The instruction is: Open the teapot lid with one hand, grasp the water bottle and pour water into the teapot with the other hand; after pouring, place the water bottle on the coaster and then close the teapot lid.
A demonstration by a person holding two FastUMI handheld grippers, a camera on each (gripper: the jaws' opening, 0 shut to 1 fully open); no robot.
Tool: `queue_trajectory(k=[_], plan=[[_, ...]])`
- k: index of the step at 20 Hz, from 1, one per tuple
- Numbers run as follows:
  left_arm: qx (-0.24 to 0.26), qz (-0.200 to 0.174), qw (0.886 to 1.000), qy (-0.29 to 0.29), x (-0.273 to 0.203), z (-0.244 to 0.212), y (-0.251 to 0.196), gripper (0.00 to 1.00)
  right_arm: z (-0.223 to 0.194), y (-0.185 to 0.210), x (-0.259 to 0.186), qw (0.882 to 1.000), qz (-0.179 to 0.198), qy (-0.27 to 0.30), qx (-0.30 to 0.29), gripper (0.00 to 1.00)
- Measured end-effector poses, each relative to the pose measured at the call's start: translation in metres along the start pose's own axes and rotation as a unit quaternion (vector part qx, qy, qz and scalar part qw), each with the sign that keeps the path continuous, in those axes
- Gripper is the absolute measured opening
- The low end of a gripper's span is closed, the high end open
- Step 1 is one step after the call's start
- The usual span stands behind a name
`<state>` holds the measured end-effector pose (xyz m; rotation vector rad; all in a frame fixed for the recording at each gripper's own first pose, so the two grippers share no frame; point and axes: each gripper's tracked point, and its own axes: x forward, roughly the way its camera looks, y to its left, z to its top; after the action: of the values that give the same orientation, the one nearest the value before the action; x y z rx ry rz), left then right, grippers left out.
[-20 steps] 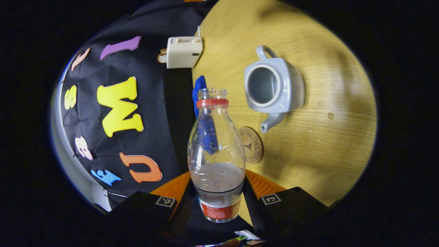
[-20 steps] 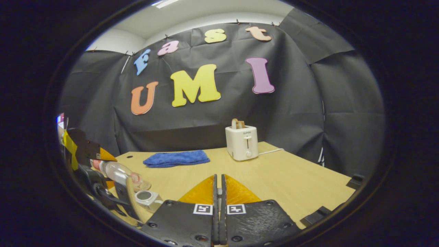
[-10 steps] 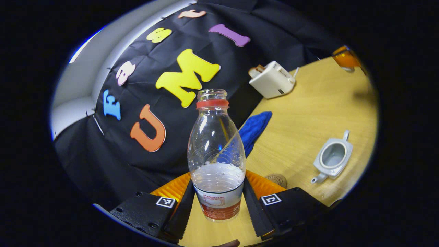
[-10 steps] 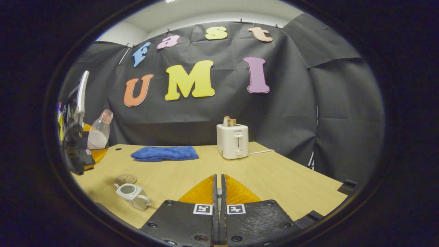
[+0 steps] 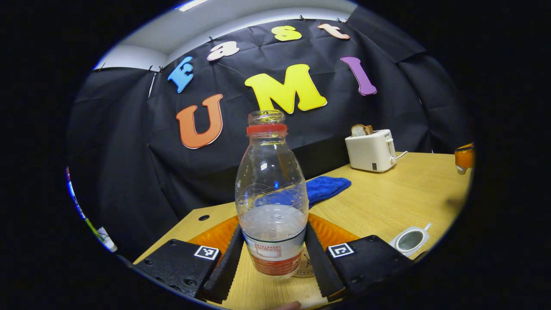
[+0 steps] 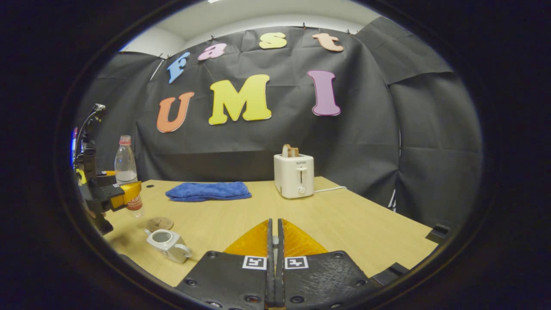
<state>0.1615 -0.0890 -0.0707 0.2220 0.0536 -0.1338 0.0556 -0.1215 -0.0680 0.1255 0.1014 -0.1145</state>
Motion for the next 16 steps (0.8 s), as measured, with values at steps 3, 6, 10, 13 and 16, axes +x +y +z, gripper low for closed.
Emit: queue_trajectory(k=[3, 6, 10, 13, 16], plan=[[-0.067, -0.007, 0.998, 0.011, 0.003, -0.006, -0.005, 0.77, -0.001, 0.002, 0.001, 1.0, 0.004, 0.003, 0.004, 0.0], [-0.109, -0.025, 0.994, 0.016, 0.01, -0.01, -0.013, 0.78, -0.002, 0.003, 0.002, 1.0, 0.004, 0.003, 0.003, 0.0], [-0.111, -0.037, 0.993, 0.021, 0.022, -0.011, -0.026, 0.79, -0.008, 0.009, 0.003, 1.0, 0.017, 0.016, 0.017, 0.0], [-0.109, -0.047, 0.993, 0.012, 0.022, -0.003, -0.032, 0.8, -0.009, 0.007, 0.004, 1.0, 0.015, 0.017, 0.015, 0.0], [-0.107, -0.051, 0.993, 0.007, 0.023, -0.004, -0.034, 0.83, -0.008, 0.006, 0.004, 1.0, 0.014, 0.016, 0.017, 0.01]])
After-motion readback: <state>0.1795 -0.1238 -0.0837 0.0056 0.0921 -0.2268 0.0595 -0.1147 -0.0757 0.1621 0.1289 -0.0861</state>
